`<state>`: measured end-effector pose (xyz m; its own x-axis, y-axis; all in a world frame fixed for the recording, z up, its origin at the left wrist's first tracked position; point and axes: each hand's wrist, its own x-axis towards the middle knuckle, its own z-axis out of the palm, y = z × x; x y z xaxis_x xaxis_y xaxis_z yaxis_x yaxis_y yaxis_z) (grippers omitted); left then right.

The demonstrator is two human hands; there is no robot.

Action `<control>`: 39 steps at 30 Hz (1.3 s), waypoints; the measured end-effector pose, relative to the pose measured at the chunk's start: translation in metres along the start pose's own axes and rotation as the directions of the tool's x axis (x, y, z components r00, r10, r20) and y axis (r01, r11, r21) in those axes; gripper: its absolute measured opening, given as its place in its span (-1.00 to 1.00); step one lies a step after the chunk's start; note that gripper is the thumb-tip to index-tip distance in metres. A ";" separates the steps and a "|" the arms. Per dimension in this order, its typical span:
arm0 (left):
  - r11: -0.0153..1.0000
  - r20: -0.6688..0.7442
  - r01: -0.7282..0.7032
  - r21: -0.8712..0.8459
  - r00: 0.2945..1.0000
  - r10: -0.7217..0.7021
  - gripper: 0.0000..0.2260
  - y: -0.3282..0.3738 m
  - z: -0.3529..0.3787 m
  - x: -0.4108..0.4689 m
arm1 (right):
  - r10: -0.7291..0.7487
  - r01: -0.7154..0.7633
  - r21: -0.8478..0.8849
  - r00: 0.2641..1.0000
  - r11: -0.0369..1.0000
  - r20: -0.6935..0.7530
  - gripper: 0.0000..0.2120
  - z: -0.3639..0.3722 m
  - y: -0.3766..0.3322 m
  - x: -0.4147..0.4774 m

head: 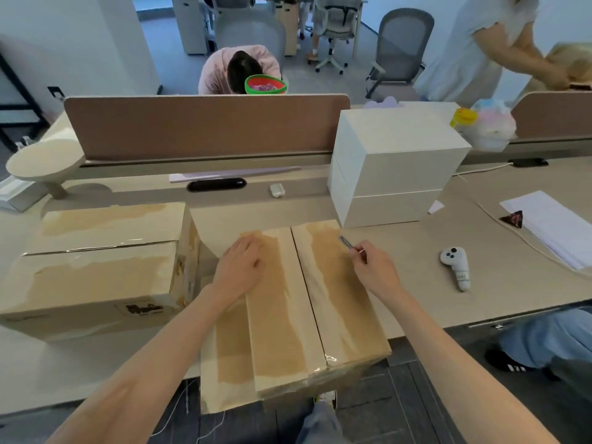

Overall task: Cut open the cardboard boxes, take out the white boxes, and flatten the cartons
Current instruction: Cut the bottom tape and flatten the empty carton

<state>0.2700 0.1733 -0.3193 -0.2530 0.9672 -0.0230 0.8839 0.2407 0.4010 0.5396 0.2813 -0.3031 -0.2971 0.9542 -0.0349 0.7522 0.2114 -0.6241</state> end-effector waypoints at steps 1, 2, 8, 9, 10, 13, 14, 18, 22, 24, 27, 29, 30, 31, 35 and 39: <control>1.000 0.003 -0.013 0.018 1.000 0.013 -0.58 0.002 0.001 0.004 | -0.036 0.036 0.015 0.999 0.999 0.020 -0.87 0.000 -0.003 0.009; 0.999 0.007 -0.017 0.035 1.000 0.017 -0.58 0.004 0.001 0.010 | -0.080 0.079 0.015 0.996 0.997 0.047 -0.88 0.001 -0.007 0.022; 0.999 -0.034 0.032 -0.027 0.999 -0.033 -0.61 0.018 -0.002 0.036 | -0.342 0.364 -0.095 0.920 0.926 0.193 -0.83 0.006 -0.027 0.084; 0.996 -0.050 0.061 -0.067 0.997 -0.065 -0.63 0.021 -0.004 0.040 | -0.362 0.391 -0.120 0.909 0.913 0.204 -0.81 0.007 -0.030 0.093; 0.989 -0.062 0.097 -0.108 0.993 -0.104 -0.63 0.024 -0.004 0.043 | -0.378 0.412 -0.149 0.901 0.899 0.212 -0.79 0.008 -0.033 0.102; 0.960 -0.076 0.184 -0.211 0.976 -0.203 -0.61 0.030 -0.005 0.051 | -0.408 0.457 -0.220 0.882 0.862 0.236 -0.77 0.015 -0.040 0.126; 0.950 -0.076 0.205 -0.236 0.971 -0.228 -0.61 0.031 -0.004 0.051 | -0.412 0.467 -0.225 0.876 0.855 0.251 -0.76 0.019 -0.041 0.131; 0.889 -0.052 0.289 -0.354 0.943 -0.327 -0.64 0.034 -0.005 0.058 | -0.454 0.532 -0.246 0.835 0.810 0.310 -0.76 0.030 -0.050 0.146; 0.804 -0.023 0.368 -0.467 0.904 -0.427 -0.72 0.028 -0.001 0.067 | -0.497 0.609 -0.278 0.780 0.743 0.381 -0.75 0.040 -0.062 0.156; 0.762 0.004 0.403 -0.507 0.885 -0.466 -0.74 0.026 0.000 0.069 | -0.539 0.648 -0.266 0.750 0.713 0.384 -0.77 0.045 -0.066 0.159; 0.710 0.031 0.437 -0.553 0.862 -0.507 -0.77 0.025 0.003 0.070 | -0.608 0.692 -0.223 0.715 0.687 0.346 -0.80 0.051 -0.069 0.164; 0.687 0.024 0.439 -0.579 0.851 -0.524 -0.78 0.026 0.003 0.071 | -0.629 0.707 -0.199 0.699 0.678 0.339 -0.83 0.053 -0.073 0.166; 0.681 0.016 0.431 -0.592 0.851 -0.524 -0.77 0.027 0.003 0.071 | -0.634 0.713 -0.189 0.693 0.676 0.345 -0.84 0.054 -0.074 0.168; 0.677 0.012 0.428 -0.599 0.850 -0.527 -0.75 0.028 0.004 0.072 | -0.638 0.719 -0.183 0.684 0.671 0.353 -0.85 0.054 -0.075 0.168; 0.702 -0.017 0.424 -0.572 0.850 -0.527 -0.73 0.027 0.009 0.072 | -0.641 0.739 -0.198 0.662 0.644 0.390 -0.85 0.053 -0.079 0.173; 0.728 -0.041 0.404 -0.554 0.860 -0.508 -0.72 0.026 0.012 0.072 | -0.640 0.750 -0.222 0.652 0.623 0.406 -0.85 0.054 -0.081 0.178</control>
<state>0.2798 0.2503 -0.3212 -0.6828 0.7064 -0.1863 0.3235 0.5210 0.7899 0.3940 0.4224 -0.3007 -0.9141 0.4009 0.0602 0.3764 0.8944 -0.2415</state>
